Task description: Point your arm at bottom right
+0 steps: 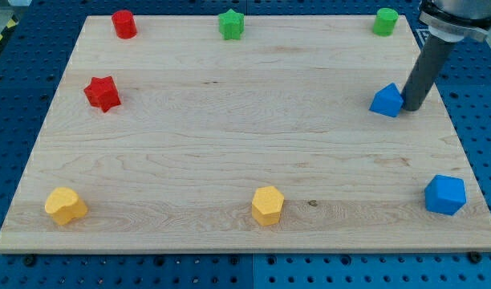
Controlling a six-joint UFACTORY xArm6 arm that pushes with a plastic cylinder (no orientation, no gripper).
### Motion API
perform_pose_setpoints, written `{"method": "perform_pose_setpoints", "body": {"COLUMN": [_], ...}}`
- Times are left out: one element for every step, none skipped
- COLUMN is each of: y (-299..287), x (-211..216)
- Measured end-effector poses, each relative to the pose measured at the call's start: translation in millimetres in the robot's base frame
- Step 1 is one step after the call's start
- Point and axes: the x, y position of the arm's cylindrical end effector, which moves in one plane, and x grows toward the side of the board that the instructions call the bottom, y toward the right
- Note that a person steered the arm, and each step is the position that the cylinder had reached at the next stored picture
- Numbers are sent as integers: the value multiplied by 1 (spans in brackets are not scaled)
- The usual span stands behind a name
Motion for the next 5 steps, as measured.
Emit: {"method": "perform_pose_setpoints", "body": {"y": [48, 90, 91, 59, -6], "x": [48, 110, 181, 198, 199]}}
